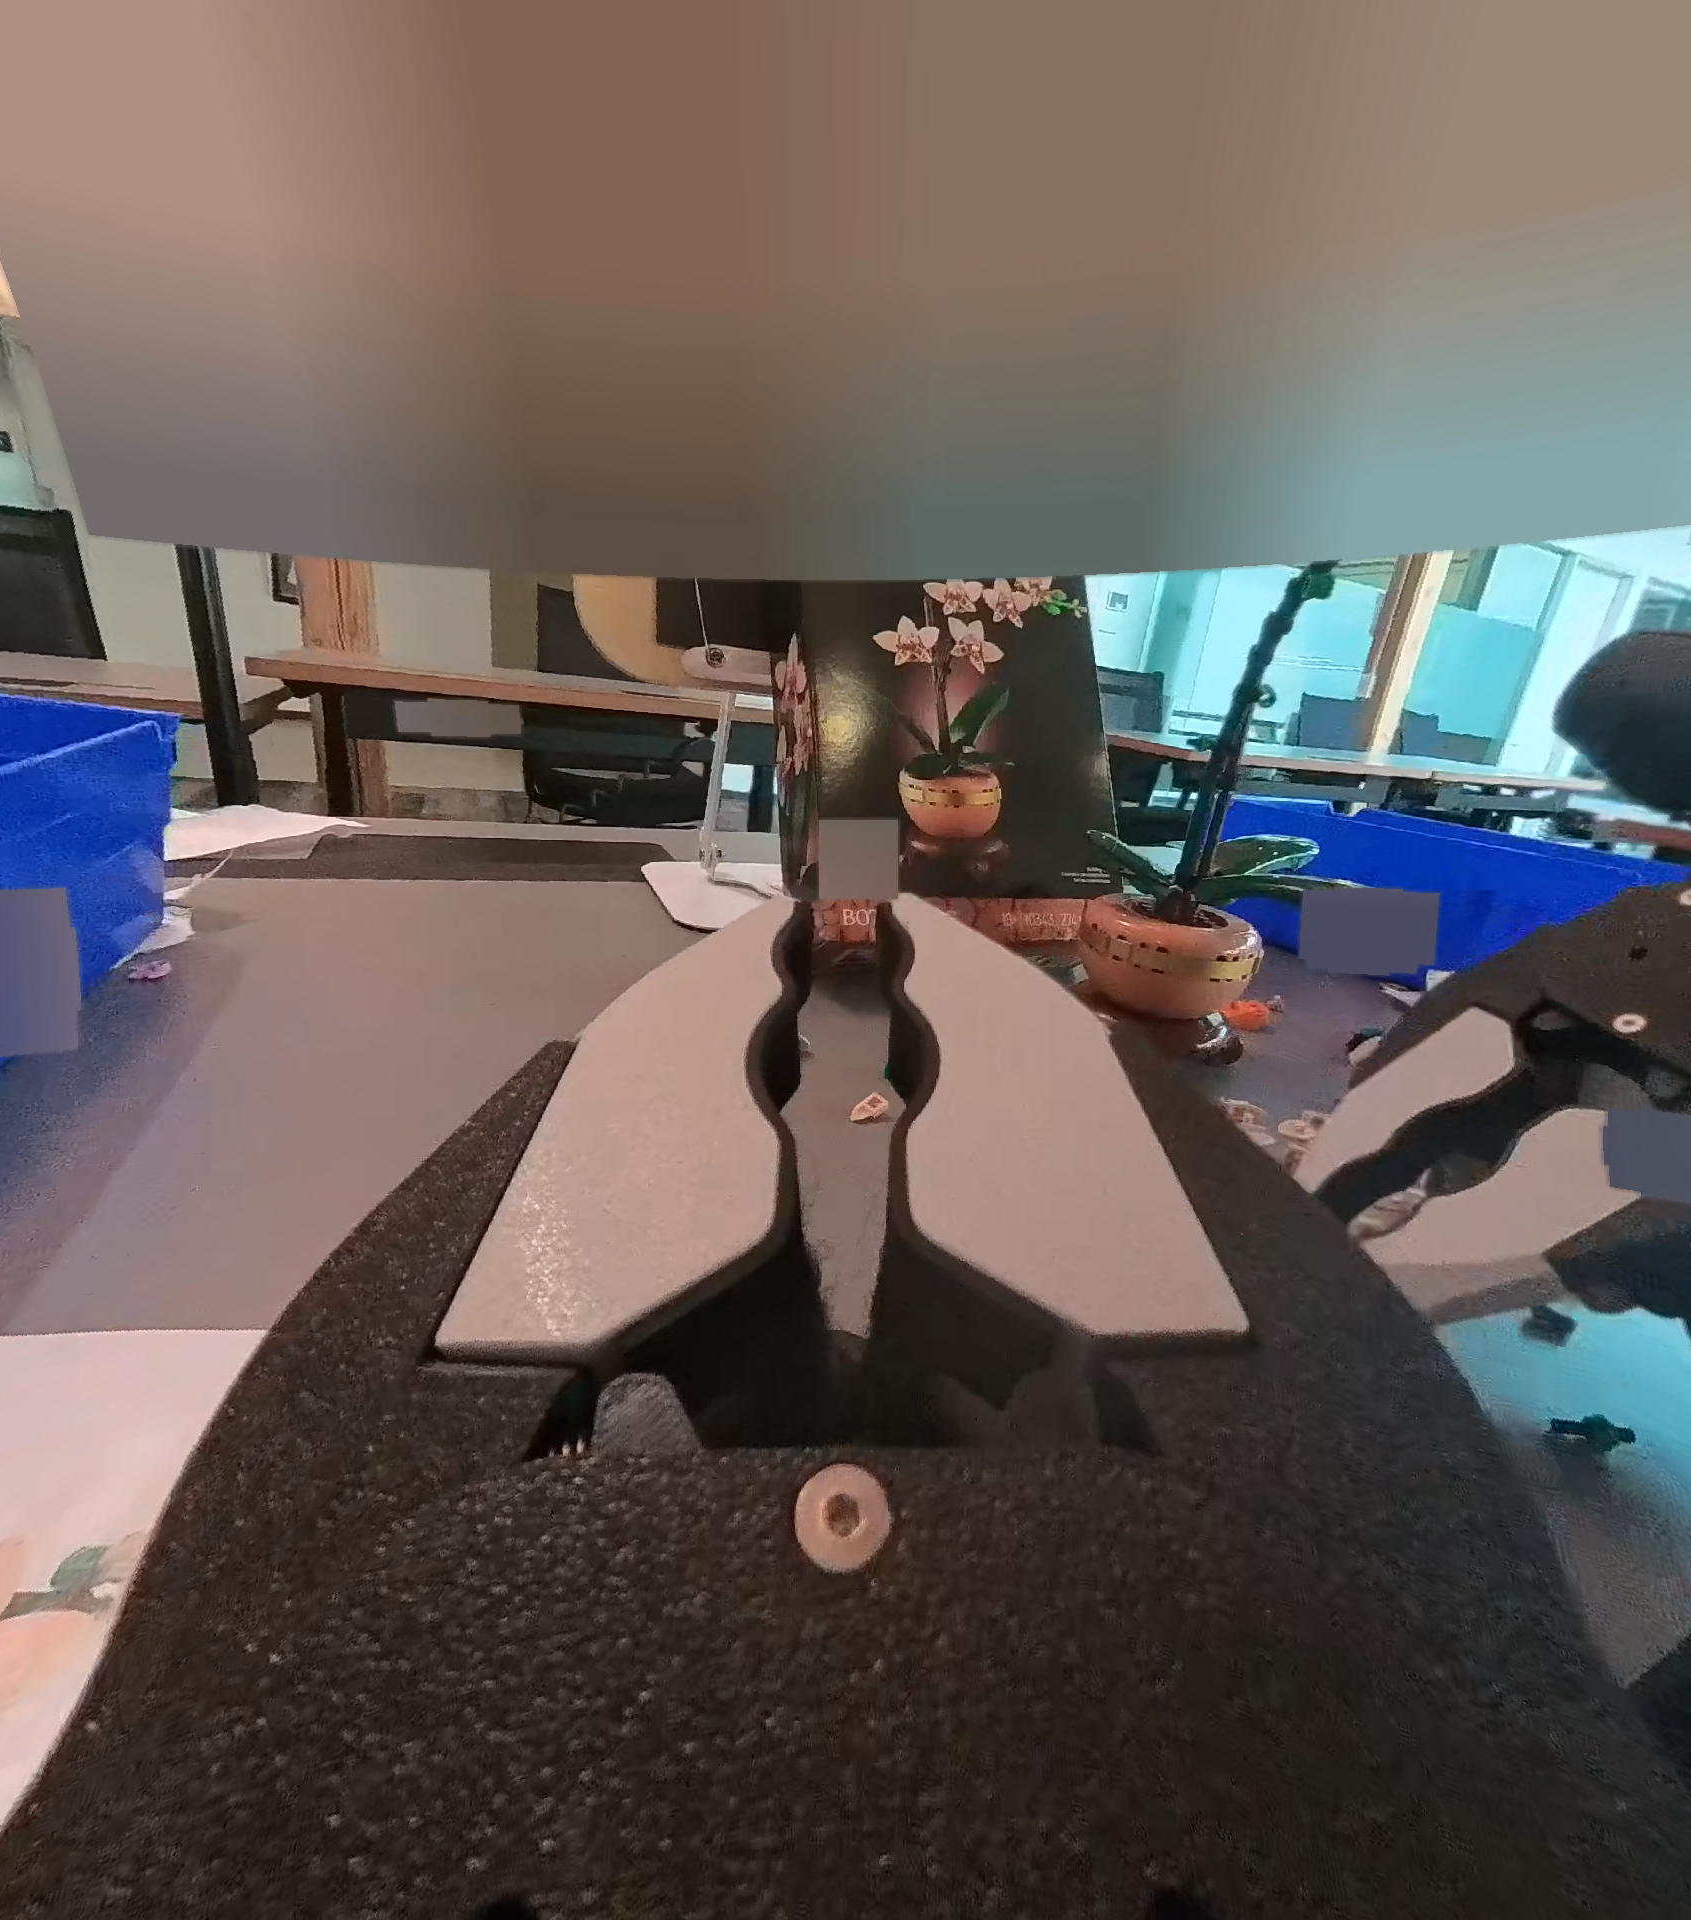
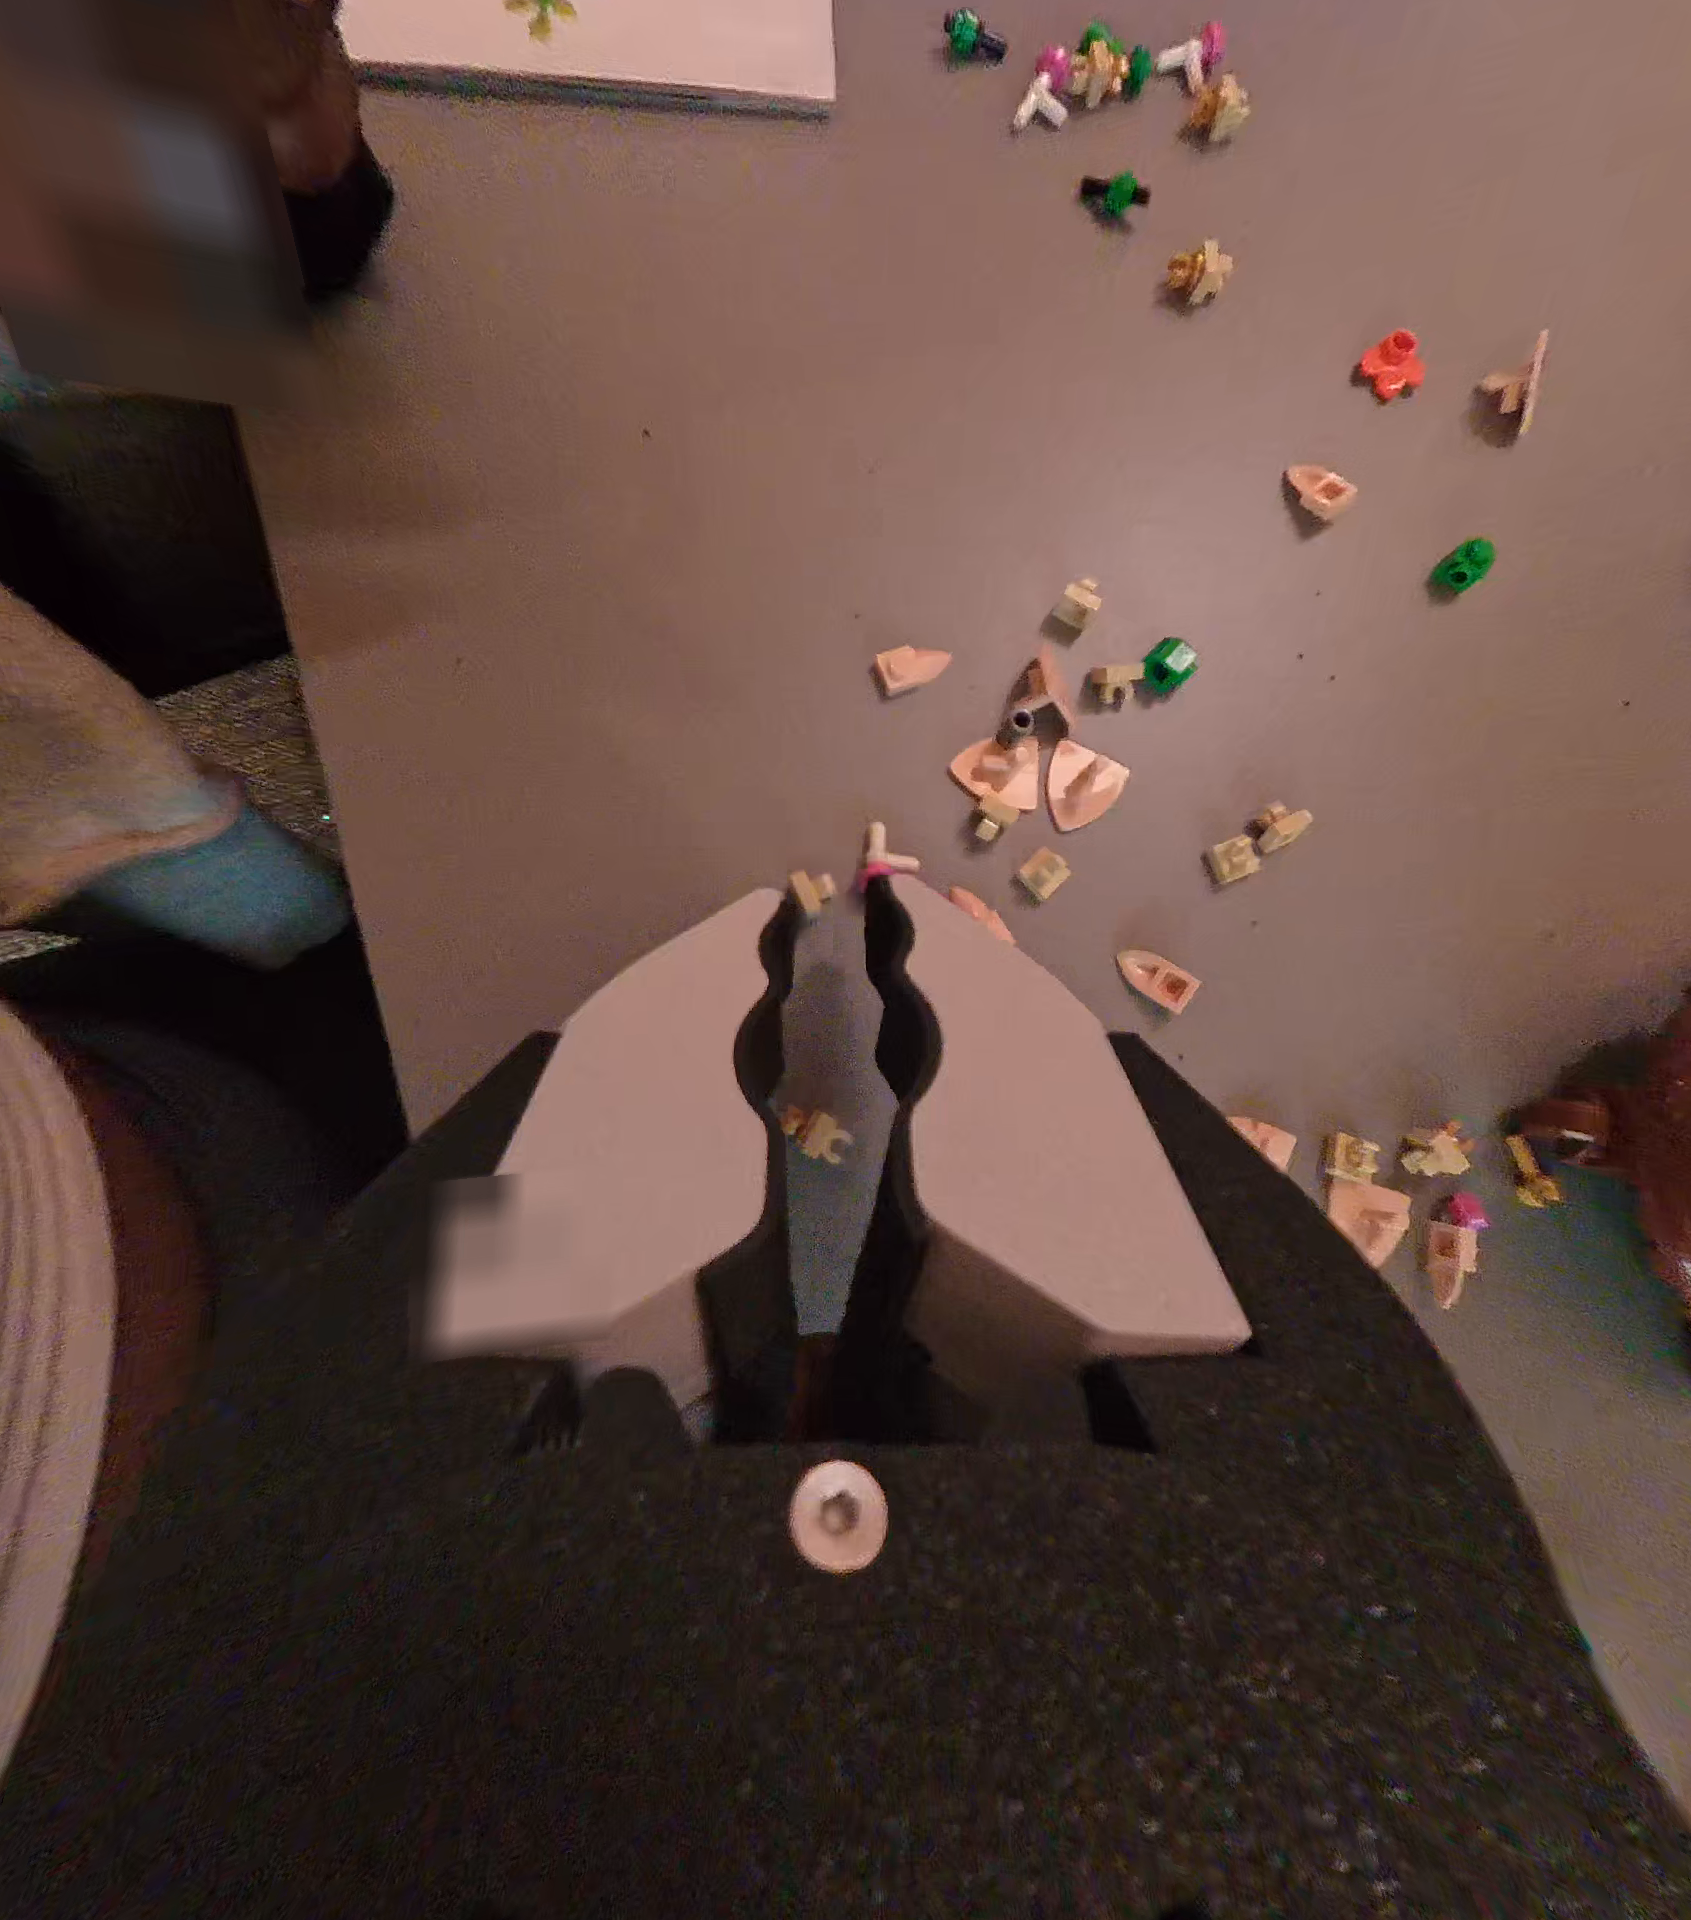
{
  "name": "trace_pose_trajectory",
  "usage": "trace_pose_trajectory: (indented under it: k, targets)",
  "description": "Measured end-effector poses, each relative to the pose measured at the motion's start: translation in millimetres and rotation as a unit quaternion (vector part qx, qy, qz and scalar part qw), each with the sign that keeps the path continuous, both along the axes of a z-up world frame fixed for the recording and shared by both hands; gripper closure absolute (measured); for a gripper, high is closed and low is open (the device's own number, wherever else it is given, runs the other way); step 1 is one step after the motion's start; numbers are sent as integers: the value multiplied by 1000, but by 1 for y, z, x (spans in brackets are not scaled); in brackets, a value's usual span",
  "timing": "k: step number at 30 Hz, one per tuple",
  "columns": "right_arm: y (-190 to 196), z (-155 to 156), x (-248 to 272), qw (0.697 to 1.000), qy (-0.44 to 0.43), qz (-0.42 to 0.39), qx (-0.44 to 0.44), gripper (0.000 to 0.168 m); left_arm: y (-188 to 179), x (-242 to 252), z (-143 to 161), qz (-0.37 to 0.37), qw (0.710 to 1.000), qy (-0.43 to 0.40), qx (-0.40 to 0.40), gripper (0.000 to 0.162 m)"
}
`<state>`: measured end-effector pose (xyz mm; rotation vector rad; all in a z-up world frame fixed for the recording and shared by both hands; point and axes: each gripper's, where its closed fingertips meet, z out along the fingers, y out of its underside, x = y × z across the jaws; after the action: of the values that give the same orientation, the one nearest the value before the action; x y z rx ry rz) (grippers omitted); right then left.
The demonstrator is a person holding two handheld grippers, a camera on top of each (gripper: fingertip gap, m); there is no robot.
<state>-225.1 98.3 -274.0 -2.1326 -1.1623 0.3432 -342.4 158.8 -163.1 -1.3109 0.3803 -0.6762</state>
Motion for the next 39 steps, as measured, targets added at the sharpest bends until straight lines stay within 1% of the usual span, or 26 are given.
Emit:
trace_pose_trajectory:
  k: [1,3,5,7,9,13,16,19,22,24,26,28,30,31,32,34,36,37,38,39]
  targets:
    - [4,1,4,1000,0,-10,12,155,0,0,0,3,1000,2,1,151]
    - [17,8,9,998,28,-50,24,156,0,0,0,4,1000,2,3,151]
    - [31,9,14,994,50,-93,14,158,1,0,0,3,1000,0,2,151]
    - [35,3,16,994,33,-101,1,157,1,0,1,2,1000,-3,4,151]
    - [37,0,26,994,0,-110,17,157,1,0,1,2,1000,-5,5,151]
    - [18,2,43,993,-6,-116,1,159,3,1,1,-2,1000,-10,5,150]
    - [-13,6,43,997,19,-67,-23,161,2,0,3,-3,1000,-17,5,150]
    - [-29,0,38,996,27,-69,-45,156,2,-1,4,-4,1000,-28,5,150]
    - [-27,-8,35,995,23,-82,-47,153,2,-3,5,0,999,-33,7,149]
    - [-24,-13,32,995,28,-85,-54,156,1,-2,7,1,999,-35,15,149]
    - [-20,-12,30,995,23,-84,-48,159,1,-2,8,7,999,-31,24,149]
    - [-3,3,16,996,43,-83,-12,159,1,-3,9,17,999,-27,34,149]
    - [31,30,-14,994,76,-70,46,159,1,-6,10,28,998,-27,42,151]
    - [53,38,-29,992,78,-58,79,159,1,-6,11,30,998,-27,45,151]
    - [76,37,-44,991,72,-47,100,159,0,-6,11,28,998,-28,47,151]
    - [113,19,-71,995,56,-22,82,159,-2,-6,12,24,998,-30,51,151]
    - [138,0,-83,997,30,-14,66,158,-4,-7,14,22,997,-33,61,151]
    - [142,-12,-84,999,5,-10,40,152,-6,-7,14,20,997,-33,65,151]
    - [145,-8,-88,999,24,-13,35,147,-7,-8,15,19,997,-32,68,151]
    - [145,-3,-89,999,30,-10,36,137,-7,-8,15,18,997,-32,70,151]
